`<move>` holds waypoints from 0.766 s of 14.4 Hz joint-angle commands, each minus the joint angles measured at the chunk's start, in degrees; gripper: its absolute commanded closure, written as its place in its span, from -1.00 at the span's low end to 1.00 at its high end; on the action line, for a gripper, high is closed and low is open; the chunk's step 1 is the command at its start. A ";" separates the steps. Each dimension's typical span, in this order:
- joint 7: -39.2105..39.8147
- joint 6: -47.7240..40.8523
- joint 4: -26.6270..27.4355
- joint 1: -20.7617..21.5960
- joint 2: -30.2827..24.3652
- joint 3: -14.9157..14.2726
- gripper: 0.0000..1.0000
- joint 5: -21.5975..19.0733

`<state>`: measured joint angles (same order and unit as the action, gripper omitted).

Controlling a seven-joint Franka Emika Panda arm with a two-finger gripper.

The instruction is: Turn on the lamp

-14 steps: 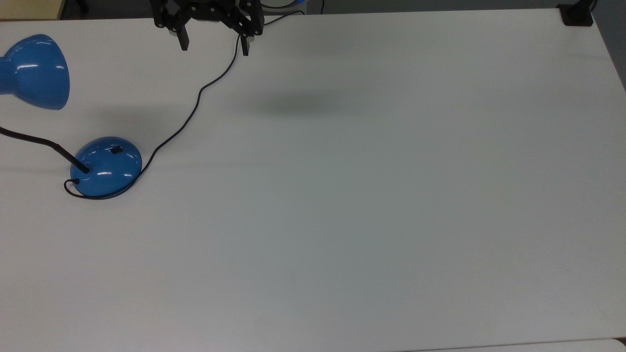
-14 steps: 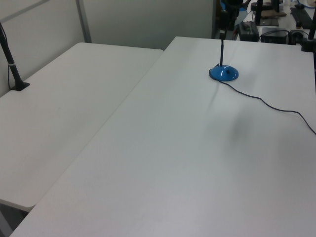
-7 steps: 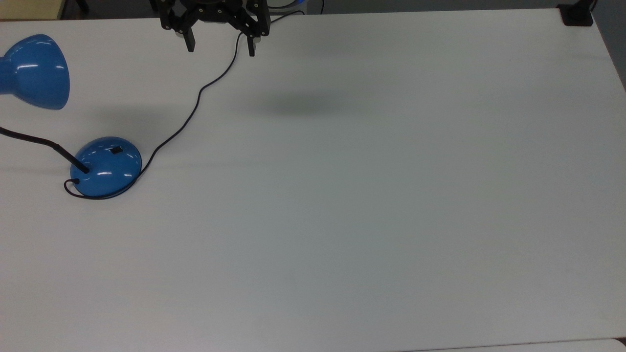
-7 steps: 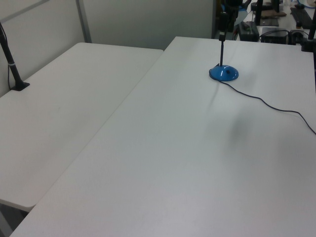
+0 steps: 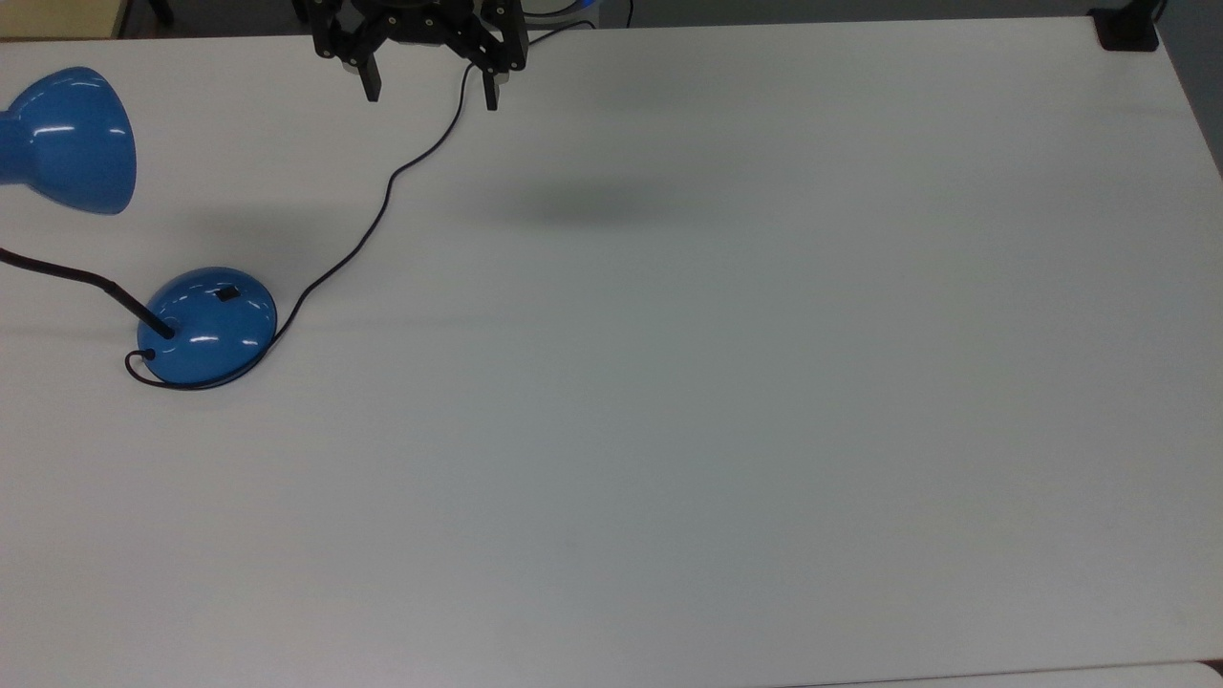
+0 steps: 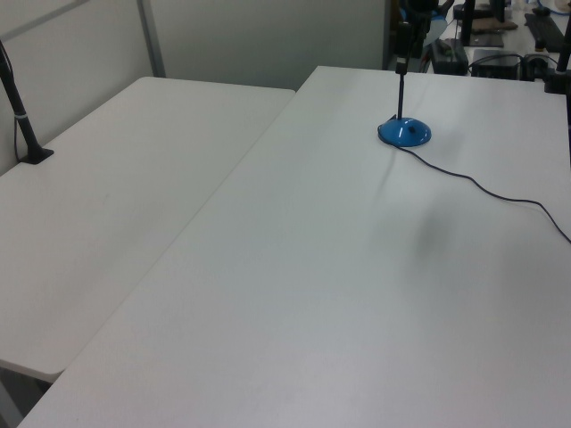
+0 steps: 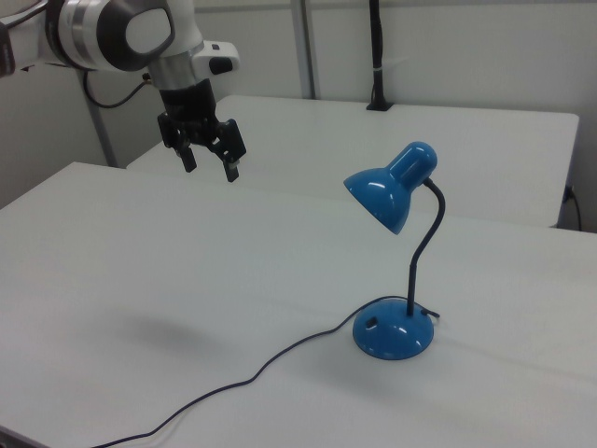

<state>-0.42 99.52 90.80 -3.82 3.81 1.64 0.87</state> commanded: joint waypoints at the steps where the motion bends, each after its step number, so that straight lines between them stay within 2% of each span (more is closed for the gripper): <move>1: 0.33 -1.17 1.22 0.57 -1.70 -0.58 -1.00 0.71; 5: 1.91 -1.96 1.57 0.48 -1.43 -0.58 -1.00 0.89; 7: 8.38 -4.94 1.40 -0.04 -1.78 -0.76 -1.00 1.67; 9: 14.81 -7.92 1.40 -0.31 -1.87 -1.02 -1.00 5.87; 11: 16.06 -9.08 1.75 -1.80 -1.79 -1.02 -1.00 7.83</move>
<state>10.85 92.85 90.88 -4.45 3.67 1.17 5.61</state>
